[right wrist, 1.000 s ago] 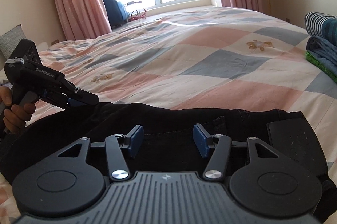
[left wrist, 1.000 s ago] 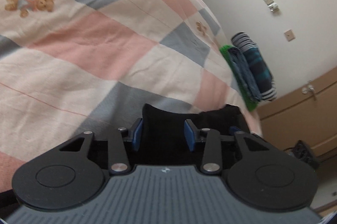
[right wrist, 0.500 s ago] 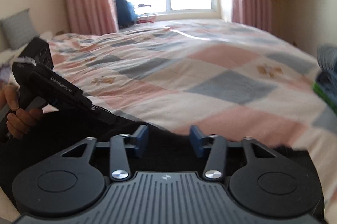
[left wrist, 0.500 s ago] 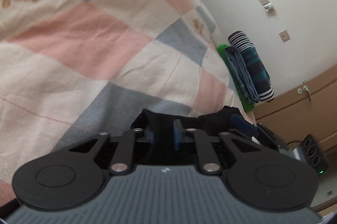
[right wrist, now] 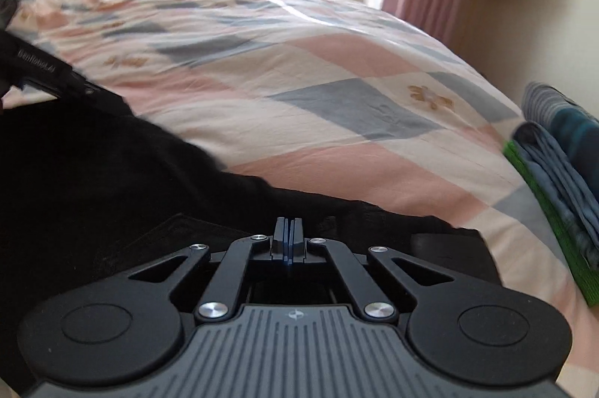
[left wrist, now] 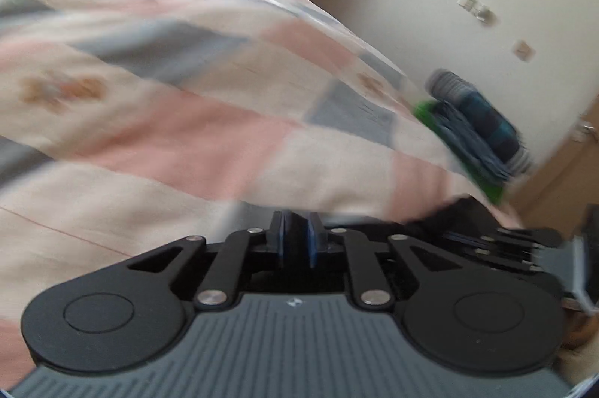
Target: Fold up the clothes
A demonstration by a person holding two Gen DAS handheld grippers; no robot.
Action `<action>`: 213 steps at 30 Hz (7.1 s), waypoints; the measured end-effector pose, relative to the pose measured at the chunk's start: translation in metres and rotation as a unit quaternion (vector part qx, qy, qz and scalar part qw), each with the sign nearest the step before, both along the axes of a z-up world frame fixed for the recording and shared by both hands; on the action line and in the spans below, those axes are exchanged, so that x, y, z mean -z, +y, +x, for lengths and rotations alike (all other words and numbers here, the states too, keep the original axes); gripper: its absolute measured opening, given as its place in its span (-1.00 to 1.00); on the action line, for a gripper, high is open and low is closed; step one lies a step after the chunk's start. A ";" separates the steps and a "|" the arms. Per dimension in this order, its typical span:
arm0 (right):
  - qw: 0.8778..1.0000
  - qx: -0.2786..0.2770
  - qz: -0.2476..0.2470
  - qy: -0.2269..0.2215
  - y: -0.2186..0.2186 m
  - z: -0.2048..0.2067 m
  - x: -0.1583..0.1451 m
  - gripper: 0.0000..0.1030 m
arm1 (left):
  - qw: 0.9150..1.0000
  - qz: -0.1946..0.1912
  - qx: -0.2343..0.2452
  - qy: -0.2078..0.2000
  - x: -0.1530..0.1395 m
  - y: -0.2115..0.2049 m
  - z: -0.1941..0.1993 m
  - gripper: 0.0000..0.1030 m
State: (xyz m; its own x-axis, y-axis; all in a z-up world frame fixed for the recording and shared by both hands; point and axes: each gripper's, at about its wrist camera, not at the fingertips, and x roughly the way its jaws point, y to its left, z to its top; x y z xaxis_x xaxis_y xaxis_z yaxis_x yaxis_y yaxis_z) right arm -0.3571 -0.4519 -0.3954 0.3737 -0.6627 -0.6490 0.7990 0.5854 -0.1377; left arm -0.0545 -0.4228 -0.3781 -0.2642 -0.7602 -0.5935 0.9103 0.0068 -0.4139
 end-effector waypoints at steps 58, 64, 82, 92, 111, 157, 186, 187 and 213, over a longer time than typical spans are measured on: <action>0.789 0.211 0.283 -0.504 0.075 -0.150 0.054 -0.20 | 0.816 -0.072 0.219 -0.529 0.044 0.225 -0.220 -0.62; 0.788 0.216 0.286 -0.500 0.080 -0.150 0.055 -0.17 | 0.738 -0.084 0.255 -0.619 0.070 0.230 -0.240 -0.65; 0.900 0.227 0.133 -0.349 0.123 -0.141 0.013 -0.52 | 0.815 -0.080 0.223 -0.529 0.042 0.228 -0.229 -0.89; 0.960 0.172 0.025 -0.220 0.108 -0.109 0.020 -0.25 | 0.955 0.009 0.003 -0.297 0.018 0.210 -0.137 -0.86; 0.970 0.095 0.047 -0.220 0.241 -0.049 -0.028 0.69 | 0.937 0.083 -0.282 -0.189 -0.035 0.349 -0.076 -0.30; 0.952 0.112 0.172 -0.228 0.234 -0.014 -0.014 0.91 | 0.823 0.012 -0.528 0.207 -0.009 0.498 0.166 -0.32; 0.968 0.083 0.185 -0.145 0.211 0.029 0.009 1.00 | 0.800 0.026 -0.548 0.244 0.045 0.475 0.208 -0.95; 0.968 0.082 0.186 -0.149 0.212 0.027 0.008 1.00 | 0.807 0.022 -0.546 0.222 0.033 0.475 0.203 -0.97; 0.969 0.028 0.130 -0.208 0.216 0.054 -0.029 0.66 | 0.849 0.146 -0.467 -0.198 -0.056 0.414 0.081 -0.18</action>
